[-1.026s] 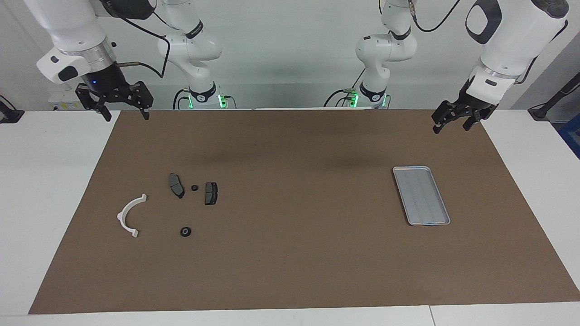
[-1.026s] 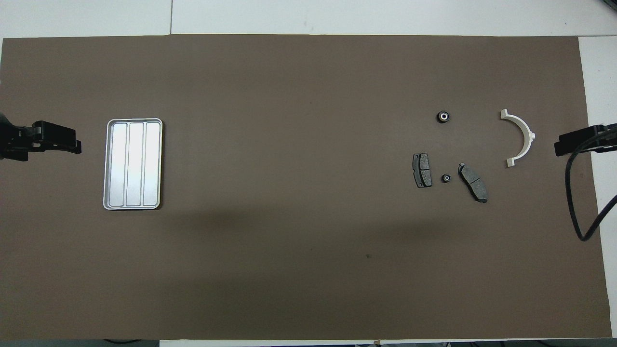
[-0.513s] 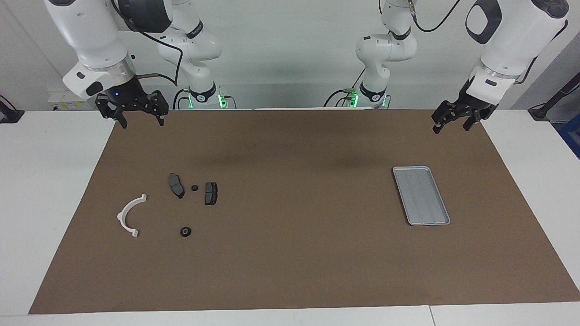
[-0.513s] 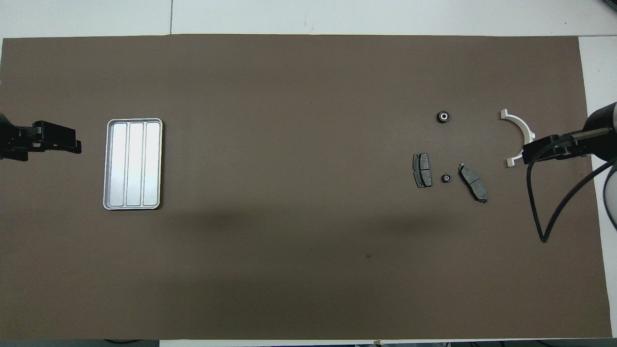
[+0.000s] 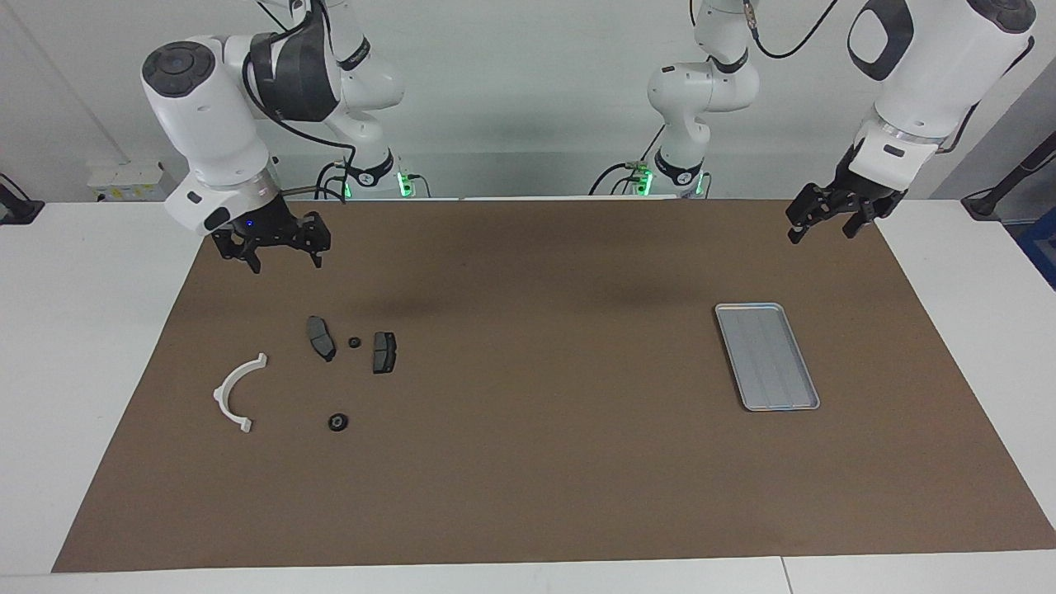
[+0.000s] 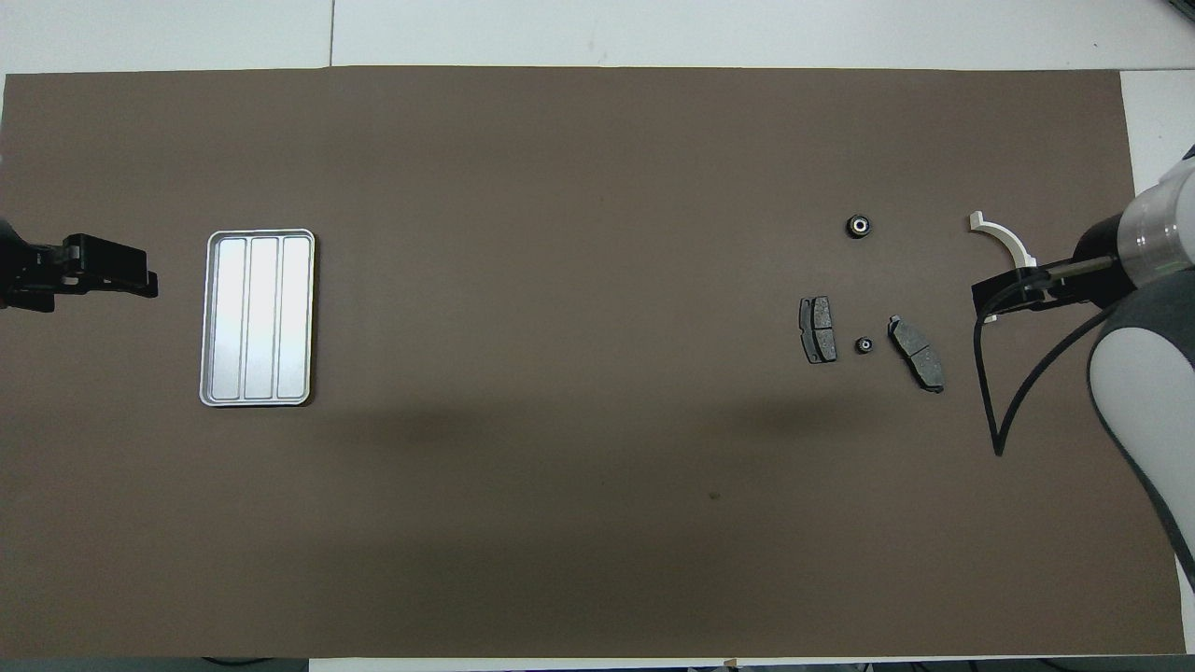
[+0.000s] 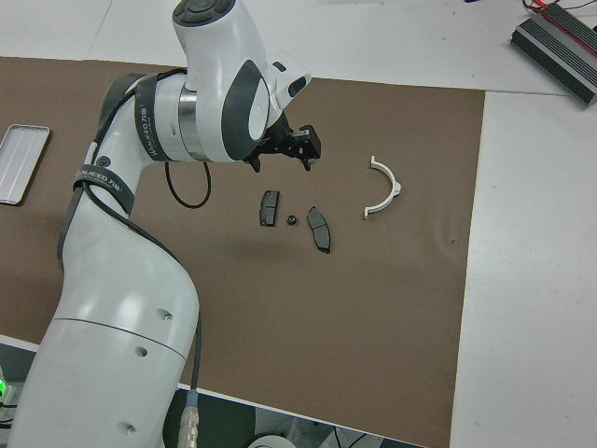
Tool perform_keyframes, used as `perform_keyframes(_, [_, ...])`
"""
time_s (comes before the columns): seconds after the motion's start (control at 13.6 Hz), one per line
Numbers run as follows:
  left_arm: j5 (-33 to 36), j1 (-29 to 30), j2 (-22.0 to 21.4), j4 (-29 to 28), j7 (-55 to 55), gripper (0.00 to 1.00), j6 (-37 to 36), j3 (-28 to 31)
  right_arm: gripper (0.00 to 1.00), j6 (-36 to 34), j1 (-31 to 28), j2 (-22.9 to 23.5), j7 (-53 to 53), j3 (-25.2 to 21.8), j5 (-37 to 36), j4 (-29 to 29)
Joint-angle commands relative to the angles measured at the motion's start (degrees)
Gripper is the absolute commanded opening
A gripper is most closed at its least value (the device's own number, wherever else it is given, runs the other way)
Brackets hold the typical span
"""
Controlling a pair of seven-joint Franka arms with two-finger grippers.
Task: Pick bearing gear from pile to tray
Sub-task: 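Reach the right gripper toward the small black part between the brake pads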
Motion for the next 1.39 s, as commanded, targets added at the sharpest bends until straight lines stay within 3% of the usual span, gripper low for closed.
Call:
perform_keyframes(0.0, [0.74, 0.24, -1.6, -1.46, 0.16, 1.0, -0.45, -0.3, 0.96, 3.38, 1.49, 1.37, 3.94, 0.13, -1.0, -2.2])
perform_keyframes(0.37, [0.74, 0.24, -1.6, -1.46, 0.07, 1.0, -0.45, -0.22, 0.95, 9.61, 2.11, 6.03, 5.54, 0.13, -1.0, -3.43])
perform_keyframes(0.66, [0.74, 0.24, -1.6, -1.46, 0.16, 1.0, -0.45, -0.3, 0.86, 14.98, 2.11, 8.76, 6.68, 0.13, -0.91, -4.84])
perform_keyframes(0.88, [0.74, 0.24, -1.6, -1.46, 0.16, 1.0, -0.45, -0.3, 0.72, 17.09, 3.34, 10.16, 8.53, 0.13, -0.91, -5.19])
perform_keyframes(1.32, [0.74, 0.24, -1.6, -1.46, 0.07, 1.0, -0.45, -0.3, 0.73, 24.21, 3.43, 13.42, 8.97, 0.13, -0.83, -7.65])
